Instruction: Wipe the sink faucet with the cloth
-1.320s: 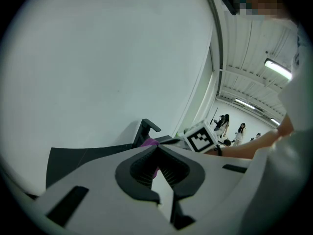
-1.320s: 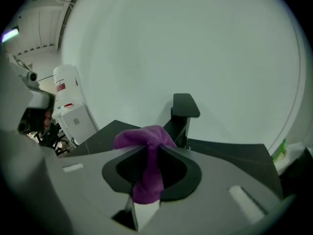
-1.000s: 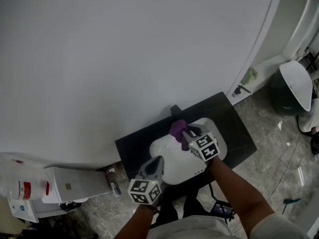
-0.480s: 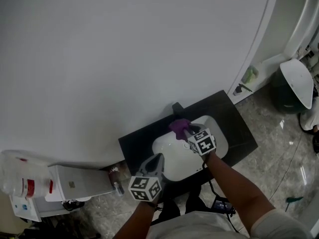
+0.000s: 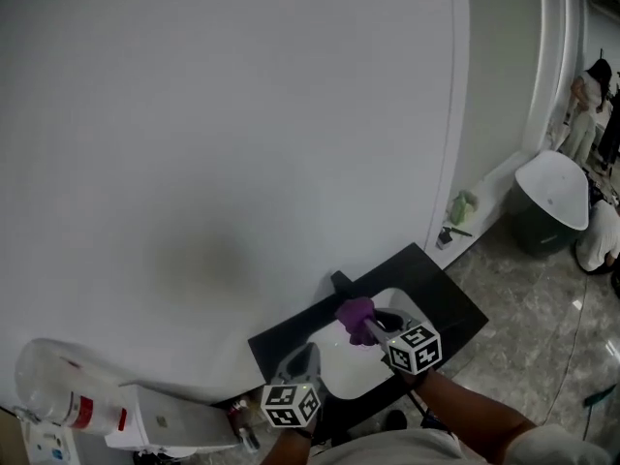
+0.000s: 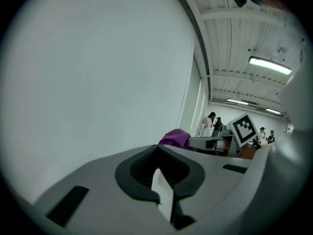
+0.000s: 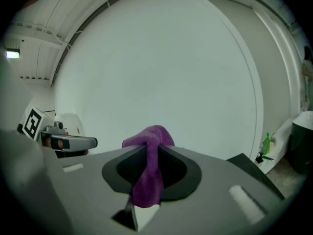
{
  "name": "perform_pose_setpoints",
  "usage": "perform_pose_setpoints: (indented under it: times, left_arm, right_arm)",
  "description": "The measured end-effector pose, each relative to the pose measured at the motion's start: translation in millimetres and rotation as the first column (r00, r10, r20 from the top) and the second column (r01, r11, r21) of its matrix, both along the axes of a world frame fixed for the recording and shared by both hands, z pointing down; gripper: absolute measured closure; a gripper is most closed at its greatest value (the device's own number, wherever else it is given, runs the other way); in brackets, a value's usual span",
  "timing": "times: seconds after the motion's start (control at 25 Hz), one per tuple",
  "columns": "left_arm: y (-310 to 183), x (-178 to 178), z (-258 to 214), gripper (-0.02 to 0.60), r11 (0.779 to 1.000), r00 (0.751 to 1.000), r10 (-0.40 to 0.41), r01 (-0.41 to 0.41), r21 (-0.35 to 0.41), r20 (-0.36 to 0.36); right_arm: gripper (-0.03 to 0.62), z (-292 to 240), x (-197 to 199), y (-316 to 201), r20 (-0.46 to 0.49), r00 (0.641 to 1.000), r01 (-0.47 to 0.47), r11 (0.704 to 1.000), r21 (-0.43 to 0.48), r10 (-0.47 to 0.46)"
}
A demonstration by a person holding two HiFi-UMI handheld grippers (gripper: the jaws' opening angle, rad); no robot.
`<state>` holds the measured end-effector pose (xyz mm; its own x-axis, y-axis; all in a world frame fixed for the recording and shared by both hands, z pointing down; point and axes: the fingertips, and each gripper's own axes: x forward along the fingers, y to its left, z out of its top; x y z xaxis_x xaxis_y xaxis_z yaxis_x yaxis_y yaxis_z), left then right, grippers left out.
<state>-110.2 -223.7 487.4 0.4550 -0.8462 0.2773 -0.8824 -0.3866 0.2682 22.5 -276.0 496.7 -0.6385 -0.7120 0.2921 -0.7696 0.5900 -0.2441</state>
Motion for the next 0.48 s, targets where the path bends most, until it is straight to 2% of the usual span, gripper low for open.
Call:
perform_pose_setpoints:
  times: [0.2,0.48]
  left_arm:
    - [-8.4,-4.4,-31.8,0.577,0.997,1.000,-0.009,0.009,0.070,0.012]
    - [-16.0,0.0,-46.4,0.577,0.996,1.000,-0.004,0.002,0.093,0.018]
  right_arm:
    - [0.522,-46.4,1.0,19.0,0.003,1.000,-0.030,0.994,0.102,0.029]
    - [0.523,-47.4,-7.6,28.5,-0.003,0.999,-0.034,0.994,0.102,0.034]
